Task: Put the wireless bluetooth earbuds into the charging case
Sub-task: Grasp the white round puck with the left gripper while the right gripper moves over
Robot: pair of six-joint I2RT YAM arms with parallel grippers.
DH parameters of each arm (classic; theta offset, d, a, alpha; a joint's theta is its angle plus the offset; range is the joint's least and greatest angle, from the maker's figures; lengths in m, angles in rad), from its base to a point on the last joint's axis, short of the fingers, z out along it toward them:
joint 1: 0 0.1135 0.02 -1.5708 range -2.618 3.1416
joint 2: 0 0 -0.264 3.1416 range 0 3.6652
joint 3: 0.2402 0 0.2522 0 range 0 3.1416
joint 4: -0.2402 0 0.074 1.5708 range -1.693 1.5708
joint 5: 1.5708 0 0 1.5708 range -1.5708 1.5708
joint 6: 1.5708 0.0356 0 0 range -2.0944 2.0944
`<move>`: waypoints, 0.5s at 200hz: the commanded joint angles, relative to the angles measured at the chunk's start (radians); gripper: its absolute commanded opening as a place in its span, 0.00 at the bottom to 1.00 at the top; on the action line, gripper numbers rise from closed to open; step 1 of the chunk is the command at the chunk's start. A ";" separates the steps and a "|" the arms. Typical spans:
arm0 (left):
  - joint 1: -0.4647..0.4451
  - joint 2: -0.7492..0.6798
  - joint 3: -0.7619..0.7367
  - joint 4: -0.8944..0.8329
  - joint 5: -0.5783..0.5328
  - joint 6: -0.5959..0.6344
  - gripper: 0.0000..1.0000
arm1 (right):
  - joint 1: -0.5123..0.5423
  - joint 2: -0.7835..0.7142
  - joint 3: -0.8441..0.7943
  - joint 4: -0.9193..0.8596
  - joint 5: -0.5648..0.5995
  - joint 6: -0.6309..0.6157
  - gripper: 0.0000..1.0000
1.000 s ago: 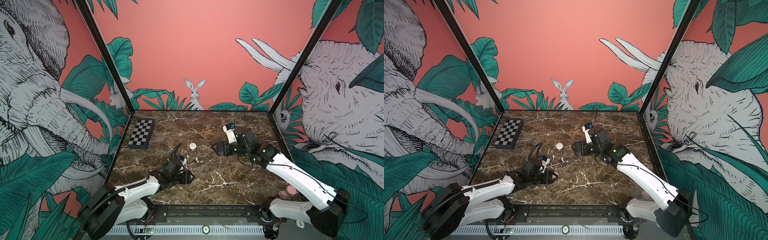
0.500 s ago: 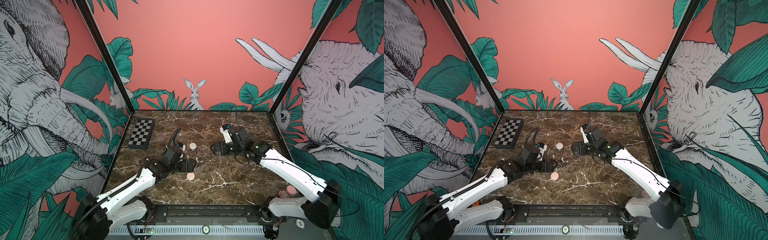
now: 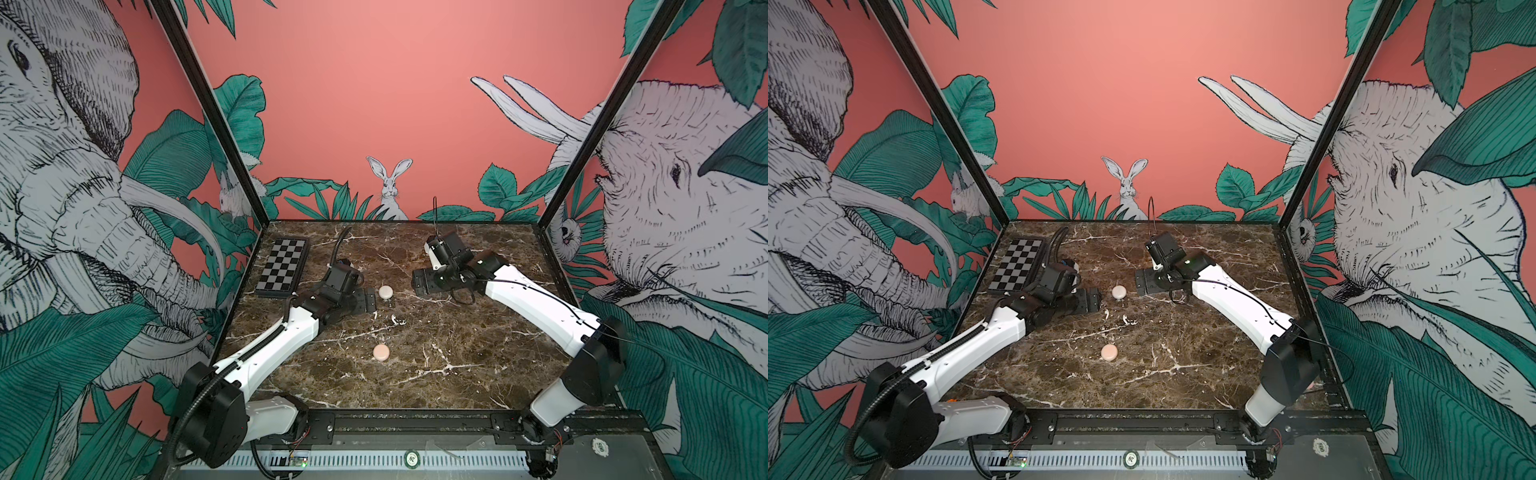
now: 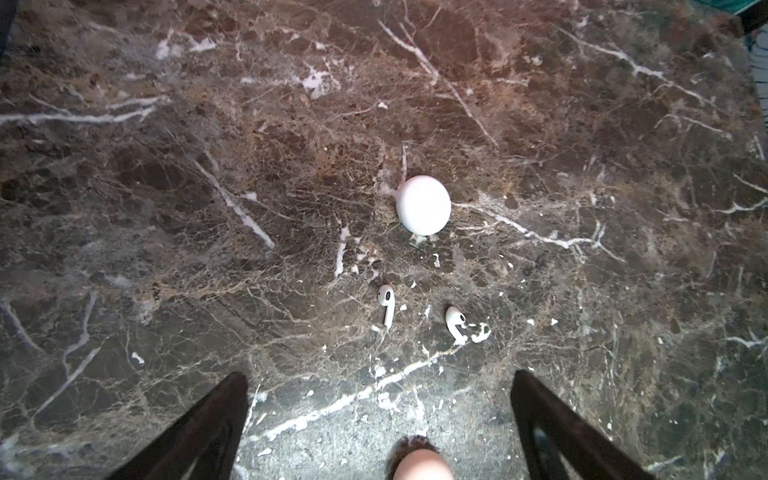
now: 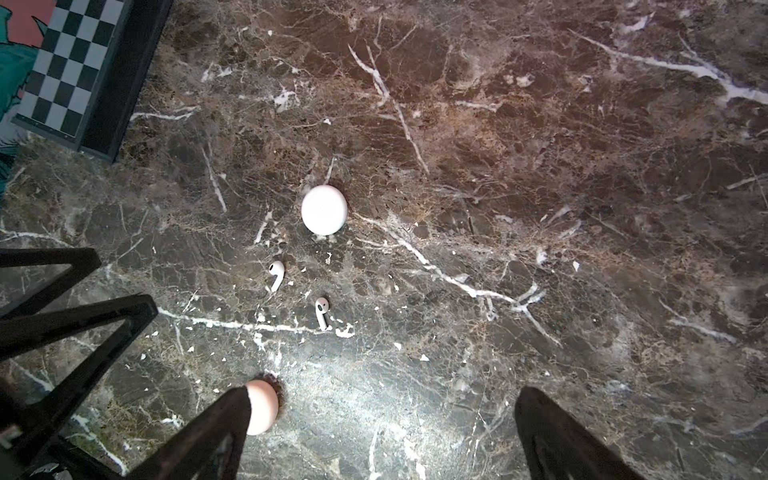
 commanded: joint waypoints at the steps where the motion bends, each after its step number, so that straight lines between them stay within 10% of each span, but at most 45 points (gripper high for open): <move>1: 0.004 0.135 0.093 0.012 0.039 -0.086 0.99 | -0.021 -0.009 0.029 -0.032 0.032 -0.020 0.98; 100: -0.074 0.625 0.639 -0.381 -0.097 -0.192 0.99 | -0.062 -0.153 -0.050 -0.037 0.054 -0.018 0.98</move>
